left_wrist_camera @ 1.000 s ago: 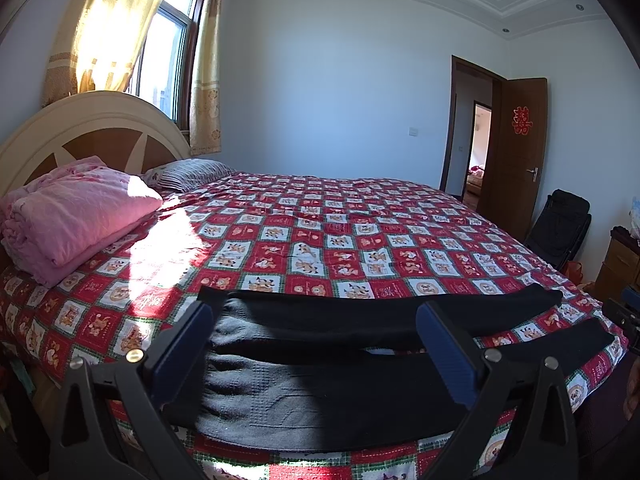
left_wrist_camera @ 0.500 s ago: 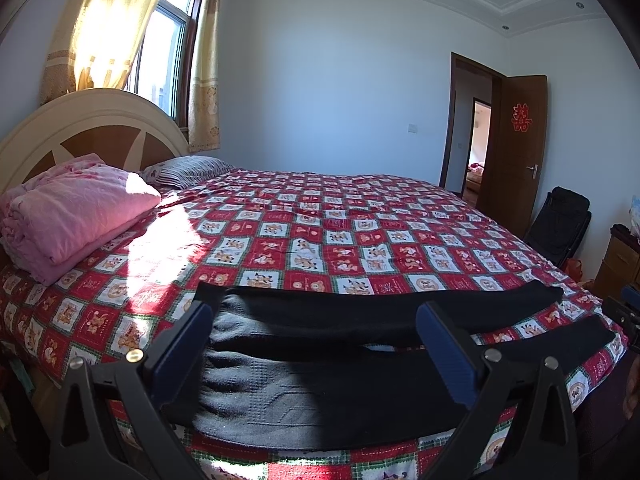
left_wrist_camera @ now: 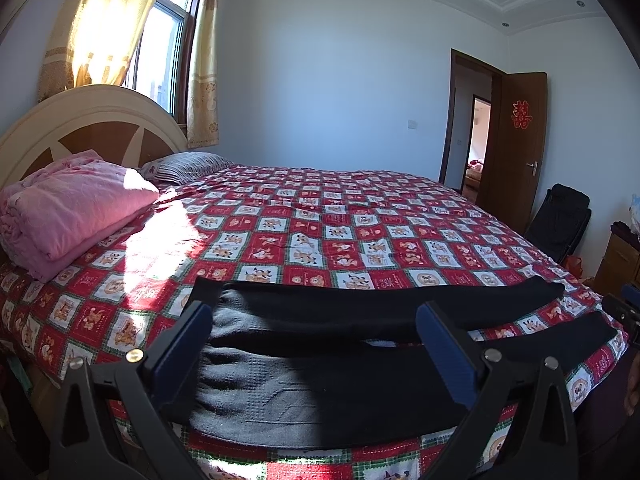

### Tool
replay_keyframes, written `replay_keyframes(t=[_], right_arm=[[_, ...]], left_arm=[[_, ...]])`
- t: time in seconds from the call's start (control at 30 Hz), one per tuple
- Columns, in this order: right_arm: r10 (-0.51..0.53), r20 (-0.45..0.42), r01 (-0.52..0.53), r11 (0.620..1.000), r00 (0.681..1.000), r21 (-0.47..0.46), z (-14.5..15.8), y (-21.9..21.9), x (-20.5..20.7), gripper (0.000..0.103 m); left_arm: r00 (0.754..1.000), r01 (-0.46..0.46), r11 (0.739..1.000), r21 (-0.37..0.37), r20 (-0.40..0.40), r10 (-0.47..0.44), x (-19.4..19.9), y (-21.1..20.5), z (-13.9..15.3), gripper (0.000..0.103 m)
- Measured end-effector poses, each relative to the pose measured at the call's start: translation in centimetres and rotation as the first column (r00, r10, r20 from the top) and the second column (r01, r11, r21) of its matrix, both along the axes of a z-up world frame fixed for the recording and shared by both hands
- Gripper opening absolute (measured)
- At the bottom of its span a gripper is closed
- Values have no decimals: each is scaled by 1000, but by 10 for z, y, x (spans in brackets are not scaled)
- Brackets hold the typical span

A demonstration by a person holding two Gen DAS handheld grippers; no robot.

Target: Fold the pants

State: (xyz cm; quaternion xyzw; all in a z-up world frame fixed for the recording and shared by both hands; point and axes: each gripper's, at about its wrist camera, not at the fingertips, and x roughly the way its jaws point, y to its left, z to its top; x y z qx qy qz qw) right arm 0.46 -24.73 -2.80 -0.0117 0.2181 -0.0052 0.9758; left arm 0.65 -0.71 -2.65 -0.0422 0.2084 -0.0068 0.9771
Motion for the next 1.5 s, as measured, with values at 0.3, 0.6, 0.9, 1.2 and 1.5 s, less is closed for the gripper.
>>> replay_keyframes(t=[0.3,0.6,0.9,1.2,1.5], right_arm=[[-32,-67,32,999,997,1,-26,-10,28,102],[-22,-184,33,998,983,57,-71,-47,75,102],[-39,-260,47,999,965,24,-76,-85,135,74],[-103,-324,118,993,940,28,-82,-127,182,62],[-174,-416,213,976,893,48,-97,-188,221,47]], left_arm=[[998,-17,1000,25,-58,18,37,15,-28,103],[975,-99,991,92,-190,115,118,88,-68,103],[951,-110,991,71,-281,126,196,156,-81,103],[902,-14,1000,-15,-433,6,249,163,-125,71],[882,47,997,-67,-465,-72,266,166,-134,48]])
